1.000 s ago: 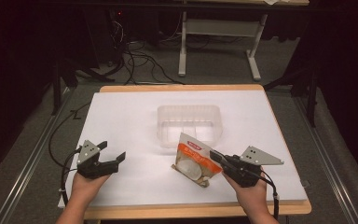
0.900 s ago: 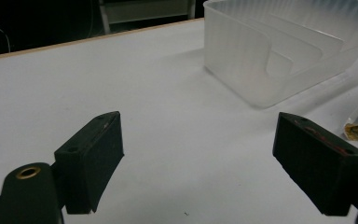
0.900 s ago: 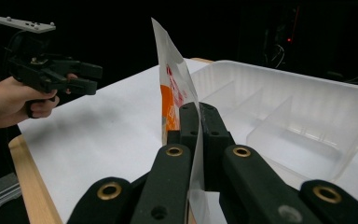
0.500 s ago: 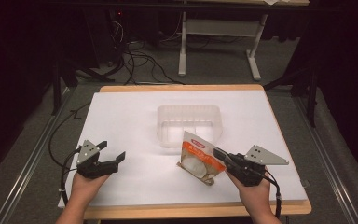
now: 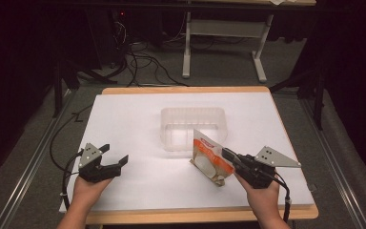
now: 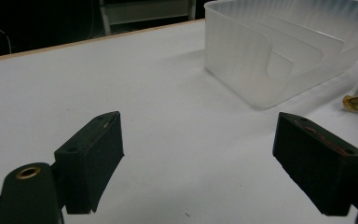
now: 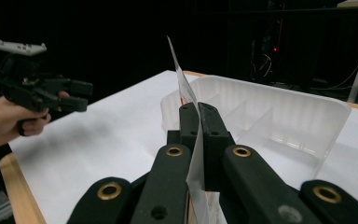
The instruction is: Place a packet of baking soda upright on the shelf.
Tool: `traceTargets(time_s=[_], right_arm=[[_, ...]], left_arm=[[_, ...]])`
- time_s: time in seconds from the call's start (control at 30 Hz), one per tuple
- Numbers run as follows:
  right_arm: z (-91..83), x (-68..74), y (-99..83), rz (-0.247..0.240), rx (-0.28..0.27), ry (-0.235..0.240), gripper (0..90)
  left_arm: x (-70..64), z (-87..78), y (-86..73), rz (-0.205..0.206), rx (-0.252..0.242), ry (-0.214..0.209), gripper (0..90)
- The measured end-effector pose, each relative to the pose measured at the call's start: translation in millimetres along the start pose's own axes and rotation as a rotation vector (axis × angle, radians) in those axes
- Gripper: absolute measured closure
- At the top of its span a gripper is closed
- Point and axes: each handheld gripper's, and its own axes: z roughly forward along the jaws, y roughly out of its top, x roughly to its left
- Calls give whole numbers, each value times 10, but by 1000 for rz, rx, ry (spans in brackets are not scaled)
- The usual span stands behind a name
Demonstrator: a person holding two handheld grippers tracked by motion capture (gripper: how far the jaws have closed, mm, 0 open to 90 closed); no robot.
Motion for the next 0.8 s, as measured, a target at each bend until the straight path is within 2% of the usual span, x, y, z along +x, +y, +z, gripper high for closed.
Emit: traceTargets(time_s=[0.27, 0.53, 0.8], right_arm=[[-25, 1, 74, 13, -27, -3, 900], [-15, 19, 134, -8, -38, -32, 900], [34, 71, 307, -27, -72, -39, 900]], left_arm=[[2, 3, -2, 1, 2, 1, 166], [5, -2, -4, -1, 2, 2, 166], [8, -3, -6, -3, 0, 1, 166]])
